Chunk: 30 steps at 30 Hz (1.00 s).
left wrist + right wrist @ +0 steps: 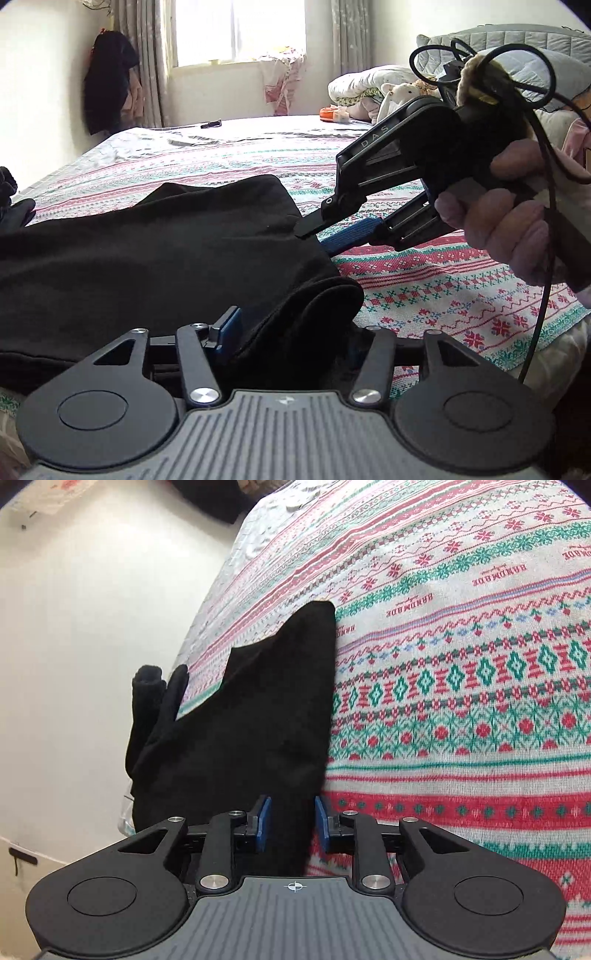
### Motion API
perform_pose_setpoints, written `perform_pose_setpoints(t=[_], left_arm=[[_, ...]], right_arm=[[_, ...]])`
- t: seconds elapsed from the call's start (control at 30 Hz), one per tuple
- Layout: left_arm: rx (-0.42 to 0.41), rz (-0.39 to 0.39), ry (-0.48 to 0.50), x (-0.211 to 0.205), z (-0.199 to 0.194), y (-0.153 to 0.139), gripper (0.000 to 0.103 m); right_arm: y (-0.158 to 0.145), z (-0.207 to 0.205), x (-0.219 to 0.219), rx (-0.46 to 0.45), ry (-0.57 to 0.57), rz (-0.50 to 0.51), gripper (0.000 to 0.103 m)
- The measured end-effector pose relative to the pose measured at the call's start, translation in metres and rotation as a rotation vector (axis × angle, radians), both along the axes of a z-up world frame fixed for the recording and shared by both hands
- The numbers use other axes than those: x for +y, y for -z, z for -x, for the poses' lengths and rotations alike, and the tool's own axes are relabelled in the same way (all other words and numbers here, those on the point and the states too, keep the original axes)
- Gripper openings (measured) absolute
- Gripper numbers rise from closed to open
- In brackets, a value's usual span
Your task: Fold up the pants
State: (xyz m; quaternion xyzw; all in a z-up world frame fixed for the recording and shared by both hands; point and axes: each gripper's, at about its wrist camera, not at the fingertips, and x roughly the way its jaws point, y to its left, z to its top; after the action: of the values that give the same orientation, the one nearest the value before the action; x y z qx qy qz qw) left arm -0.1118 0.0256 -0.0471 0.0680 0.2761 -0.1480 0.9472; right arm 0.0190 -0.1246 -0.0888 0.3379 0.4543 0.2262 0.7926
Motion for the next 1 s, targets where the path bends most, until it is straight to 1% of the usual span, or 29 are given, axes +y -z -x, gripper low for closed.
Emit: perform_pose_setpoints(t=[0.03, 0.07, 0.1, 0.13, 0.17, 0.23, 0.3, 0.4, 0.63, 0.77, 0.83, 0.87, 0.9, 0.93, 0.97, 1.0], left_arm=[[-0.003, -0.002, 0.0, 0.0, 0.001, 0.0, 0.082], [0.003, 0.0, 0.007, -0.001, 0.001, 0.0, 0.088], [0.014, 0.006, 0.011, -0.001, 0.001, -0.001, 0.092], [0.032, 0.01, 0.025, -0.002, -0.001, -0.001, 0.099], [0.042, 0.004, 0.039, -0.004, -0.002, -0.002, 0.101], [0.045, -0.004, 0.036, -0.006, 0.001, -0.003, 0.101], [0.04, -0.001, 0.016, -0.006, 0.003, -0.003, 0.097], [0.03, 0.0, -0.02, -0.006, 0.009, -0.003, 0.09], [0.036, 0.002, -0.068, -0.01, 0.01, -0.008, 0.069], [0.018, -0.019, -0.078, -0.013, 0.017, -0.007, 0.063], [0.023, -0.018, -0.085, -0.015, 0.01, -0.008, 0.062], [0.025, -0.018, -0.089, -0.016, 0.01, -0.008, 0.059], [0.026, -0.019, -0.092, -0.017, 0.008, -0.009, 0.057], [0.027, -0.02, -0.094, -0.018, 0.008, -0.01, 0.054], [0.029, -0.021, -0.098, -0.018, 0.006, -0.011, 0.048], [0.03, -0.024, -0.104, -0.019, 0.004, -0.012, 0.044]], right_arm=[[0.0, -0.007, -0.003, -0.001, 0.004, -0.012, 0.022], [0.002, -0.013, -0.006, 0.008, 0.01, -0.026, 0.022], [0.004, -0.021, -0.01, 0.021, 0.015, -0.06, 0.024], [0.007, -0.028, -0.014, 0.036, 0.021, -0.089, 0.024], [0.01, -0.036, -0.018, 0.047, 0.026, -0.115, 0.024], [0.015, -0.05, -0.025, 0.054, 0.038, -0.161, 0.023], [0.018, -0.062, -0.032, 0.041, 0.049, -0.182, 0.019], [0.019, -0.077, -0.033, 0.002, 0.032, -0.178, 0.016], [0.019, -0.107, -0.016, -0.029, 0.007, -0.193, 0.015], [0.02, -0.121, -0.001, -0.062, 0.026, -0.196, 0.015], [0.019, -0.124, 0.004, -0.074, 0.036, -0.191, 0.015], [0.017, -0.128, 0.012, -0.081, 0.044, -0.176, 0.014], [0.015, -0.13, 0.018, -0.087, 0.051, -0.145, 0.01], [0.013, -0.131, 0.024, -0.091, 0.058, -0.099, 0.008], [0.011, -0.131, 0.029, -0.102, 0.063, -0.054, 0.006], [0.009, -0.131, 0.033, -0.114, 0.069, -0.039, 0.006]])
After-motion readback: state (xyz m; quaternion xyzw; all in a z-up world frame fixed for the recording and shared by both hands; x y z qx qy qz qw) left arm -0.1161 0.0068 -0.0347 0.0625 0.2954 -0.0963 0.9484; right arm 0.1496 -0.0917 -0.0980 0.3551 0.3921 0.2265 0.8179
